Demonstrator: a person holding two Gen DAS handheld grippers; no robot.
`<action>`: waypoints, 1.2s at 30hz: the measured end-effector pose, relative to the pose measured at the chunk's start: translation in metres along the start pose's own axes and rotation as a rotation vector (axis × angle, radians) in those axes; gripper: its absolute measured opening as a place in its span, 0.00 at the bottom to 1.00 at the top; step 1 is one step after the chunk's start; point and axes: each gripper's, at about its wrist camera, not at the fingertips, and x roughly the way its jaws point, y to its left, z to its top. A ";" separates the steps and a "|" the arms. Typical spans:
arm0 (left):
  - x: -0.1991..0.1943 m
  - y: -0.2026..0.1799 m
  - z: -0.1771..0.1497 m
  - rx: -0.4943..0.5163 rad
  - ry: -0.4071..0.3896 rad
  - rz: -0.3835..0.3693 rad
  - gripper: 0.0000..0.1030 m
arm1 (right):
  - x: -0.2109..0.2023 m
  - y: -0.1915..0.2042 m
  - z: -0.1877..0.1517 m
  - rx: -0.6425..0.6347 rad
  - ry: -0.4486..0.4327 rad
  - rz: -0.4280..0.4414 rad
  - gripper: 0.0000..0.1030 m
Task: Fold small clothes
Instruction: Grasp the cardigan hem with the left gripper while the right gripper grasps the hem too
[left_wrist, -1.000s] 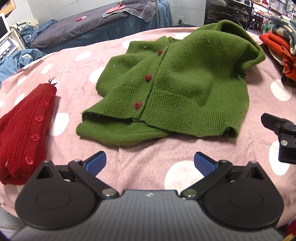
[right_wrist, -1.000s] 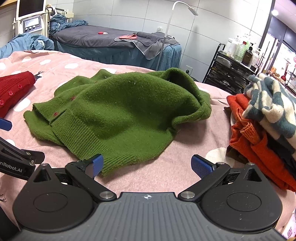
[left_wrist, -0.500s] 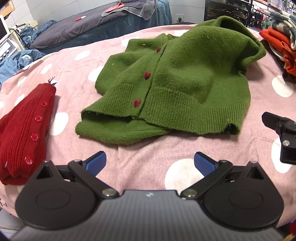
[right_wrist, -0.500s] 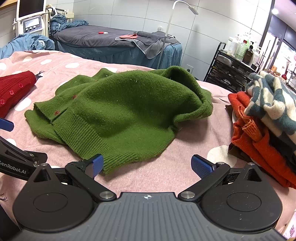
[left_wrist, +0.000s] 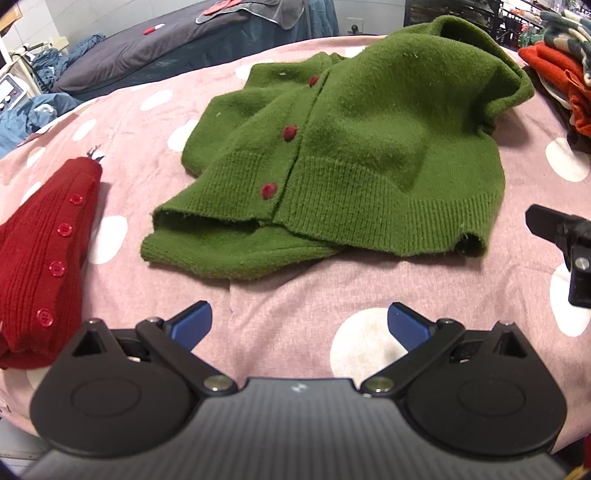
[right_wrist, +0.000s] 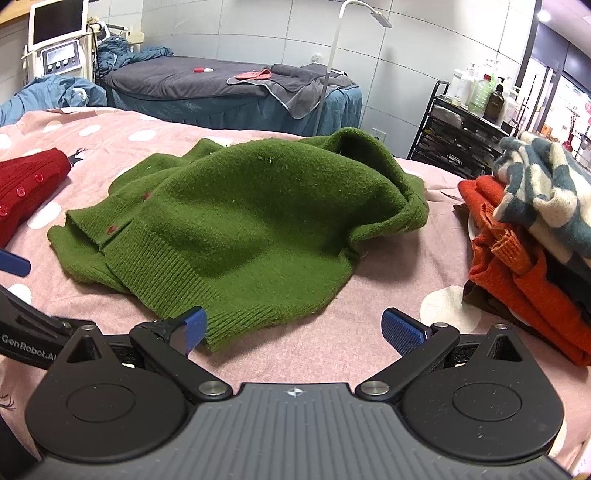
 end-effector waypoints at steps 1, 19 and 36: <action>0.000 0.000 0.000 0.001 -0.005 -0.010 1.00 | 0.000 -0.001 0.000 0.013 -0.009 0.007 1.00; 0.043 0.073 0.001 0.042 -0.138 0.117 1.00 | 0.038 -0.020 -0.014 0.320 0.052 0.228 1.00; 0.096 0.099 0.007 -0.010 -0.309 -0.156 0.62 | 0.082 -0.010 -0.023 0.490 0.112 0.392 0.79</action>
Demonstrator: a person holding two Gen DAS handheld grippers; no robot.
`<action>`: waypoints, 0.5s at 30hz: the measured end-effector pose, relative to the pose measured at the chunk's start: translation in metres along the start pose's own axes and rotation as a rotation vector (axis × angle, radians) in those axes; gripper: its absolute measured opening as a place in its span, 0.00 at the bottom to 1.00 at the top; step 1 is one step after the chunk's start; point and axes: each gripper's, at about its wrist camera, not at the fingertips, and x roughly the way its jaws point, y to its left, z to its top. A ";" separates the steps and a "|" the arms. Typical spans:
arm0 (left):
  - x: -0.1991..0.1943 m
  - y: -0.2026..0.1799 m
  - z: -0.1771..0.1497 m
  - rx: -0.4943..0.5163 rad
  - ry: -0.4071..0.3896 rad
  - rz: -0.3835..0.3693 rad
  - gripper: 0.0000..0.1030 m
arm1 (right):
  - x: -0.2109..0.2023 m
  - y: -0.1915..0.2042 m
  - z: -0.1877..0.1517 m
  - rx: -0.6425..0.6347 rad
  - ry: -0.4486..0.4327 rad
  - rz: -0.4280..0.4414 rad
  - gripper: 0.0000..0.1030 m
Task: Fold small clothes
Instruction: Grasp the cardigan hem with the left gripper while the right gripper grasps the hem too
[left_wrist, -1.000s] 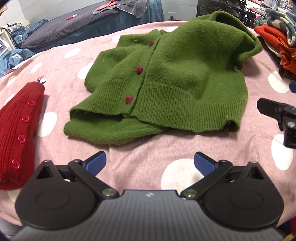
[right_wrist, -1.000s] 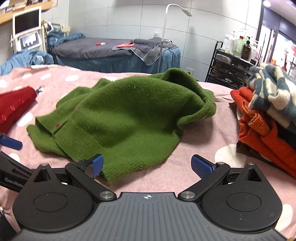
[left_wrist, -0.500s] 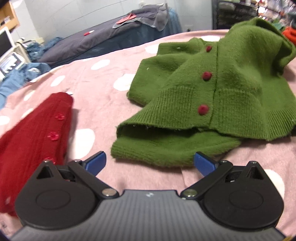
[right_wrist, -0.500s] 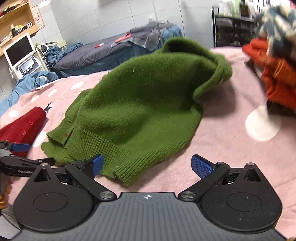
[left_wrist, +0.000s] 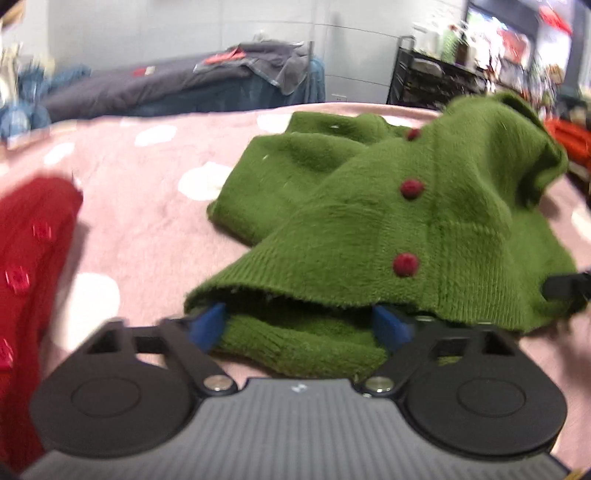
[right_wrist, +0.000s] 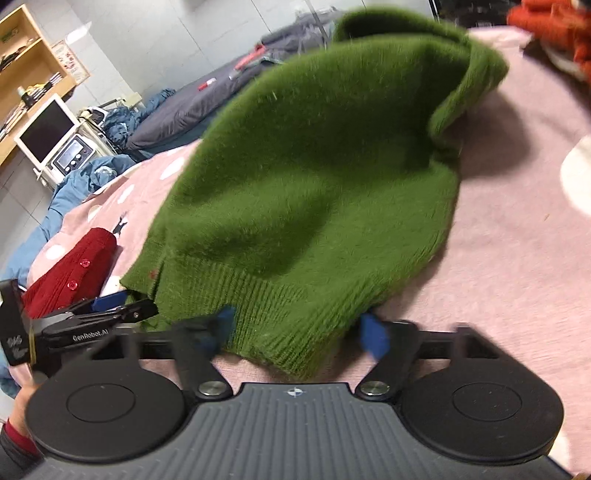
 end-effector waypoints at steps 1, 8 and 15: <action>0.000 -0.006 0.001 0.028 0.002 -0.001 0.43 | 0.002 0.001 0.000 -0.010 -0.007 -0.003 0.73; 0.003 -0.038 0.010 0.082 0.052 -0.037 0.08 | -0.016 0.000 0.002 -0.047 -0.088 0.004 0.17; -0.019 -0.044 0.013 0.074 0.053 -0.083 0.14 | -0.103 -0.011 0.003 -0.103 -0.237 0.053 0.13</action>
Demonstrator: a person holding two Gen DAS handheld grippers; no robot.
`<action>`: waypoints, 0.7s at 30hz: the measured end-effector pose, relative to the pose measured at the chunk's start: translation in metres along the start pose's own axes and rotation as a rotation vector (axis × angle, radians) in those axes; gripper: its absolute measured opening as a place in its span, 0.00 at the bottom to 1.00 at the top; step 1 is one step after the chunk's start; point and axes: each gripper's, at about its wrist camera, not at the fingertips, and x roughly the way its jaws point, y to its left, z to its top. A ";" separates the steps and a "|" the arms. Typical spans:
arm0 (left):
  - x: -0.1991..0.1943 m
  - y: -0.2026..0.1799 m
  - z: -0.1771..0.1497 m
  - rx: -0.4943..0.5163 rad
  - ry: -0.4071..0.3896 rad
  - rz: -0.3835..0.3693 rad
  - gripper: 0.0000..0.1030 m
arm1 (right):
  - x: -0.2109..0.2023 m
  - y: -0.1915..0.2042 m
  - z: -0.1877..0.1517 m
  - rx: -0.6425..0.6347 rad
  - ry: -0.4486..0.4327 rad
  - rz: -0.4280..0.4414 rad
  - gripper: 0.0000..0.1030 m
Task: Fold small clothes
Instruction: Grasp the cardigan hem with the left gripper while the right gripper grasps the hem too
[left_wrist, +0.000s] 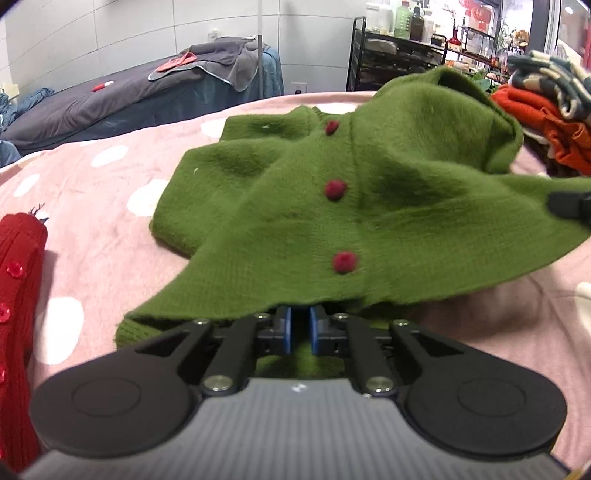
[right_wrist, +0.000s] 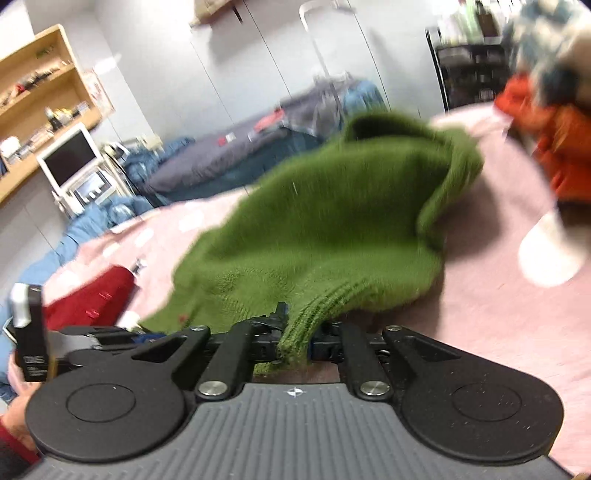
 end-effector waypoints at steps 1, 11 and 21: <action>-0.005 -0.003 -0.002 0.005 0.002 -0.012 0.24 | -0.008 0.000 0.003 -0.006 -0.009 0.000 0.13; -0.059 -0.018 -0.025 0.092 0.022 -0.167 0.79 | -0.107 -0.052 -0.016 -0.021 0.084 -0.243 0.12; -0.086 0.023 -0.031 -0.090 0.132 -0.432 0.91 | -0.084 -0.072 -0.061 -0.017 0.197 -0.364 0.14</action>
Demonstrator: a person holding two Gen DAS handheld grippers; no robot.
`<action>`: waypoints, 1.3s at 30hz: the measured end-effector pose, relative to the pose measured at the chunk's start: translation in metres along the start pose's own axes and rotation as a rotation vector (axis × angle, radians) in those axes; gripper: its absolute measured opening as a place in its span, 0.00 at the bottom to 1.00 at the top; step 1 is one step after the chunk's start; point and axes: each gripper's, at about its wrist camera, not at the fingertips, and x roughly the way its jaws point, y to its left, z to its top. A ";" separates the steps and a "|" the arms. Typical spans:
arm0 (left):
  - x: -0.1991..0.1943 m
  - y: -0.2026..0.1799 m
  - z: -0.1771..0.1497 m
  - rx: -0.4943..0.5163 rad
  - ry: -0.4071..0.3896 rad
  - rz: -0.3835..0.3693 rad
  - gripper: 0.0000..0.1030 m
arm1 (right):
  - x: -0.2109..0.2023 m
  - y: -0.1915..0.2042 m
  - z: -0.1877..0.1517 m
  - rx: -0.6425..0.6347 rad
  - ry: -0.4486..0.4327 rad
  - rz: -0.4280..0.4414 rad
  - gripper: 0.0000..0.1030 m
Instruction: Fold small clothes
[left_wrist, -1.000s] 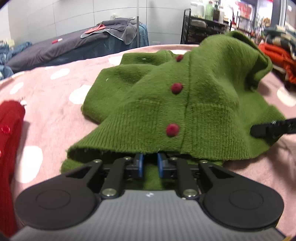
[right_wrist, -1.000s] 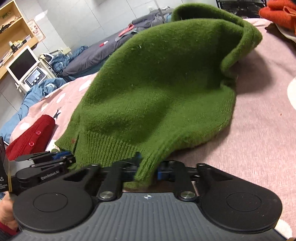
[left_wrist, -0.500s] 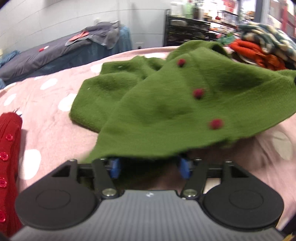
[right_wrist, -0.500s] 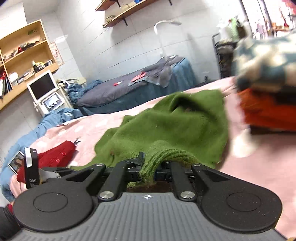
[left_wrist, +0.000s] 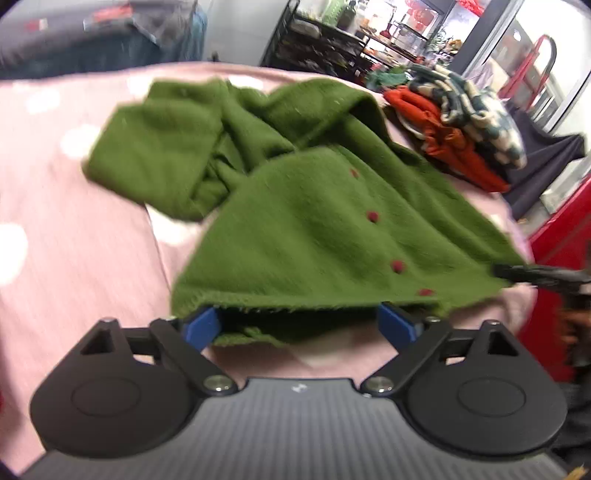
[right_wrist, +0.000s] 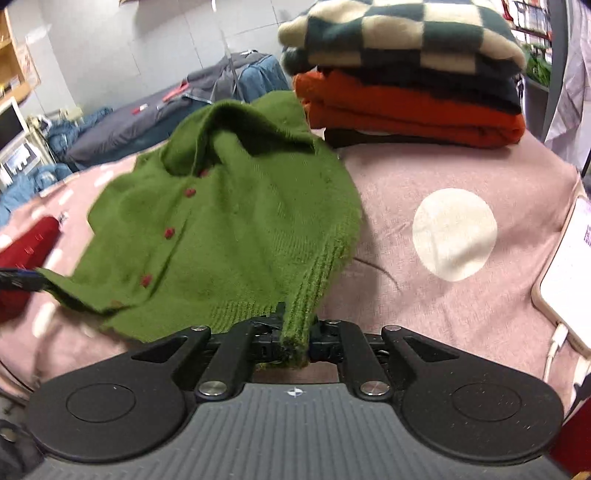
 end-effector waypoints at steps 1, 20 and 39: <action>-0.006 0.002 -0.002 -0.007 0.002 -0.010 0.91 | 0.000 0.001 0.001 -0.013 0.007 -0.011 0.16; 0.045 0.016 -0.006 -0.131 -0.011 0.113 1.00 | -0.015 -0.001 0.011 -0.064 -0.051 -0.108 1.00; 0.058 0.013 -0.015 -0.190 -0.034 0.137 0.59 | 0.014 0.010 0.001 -0.042 0.009 -0.027 1.00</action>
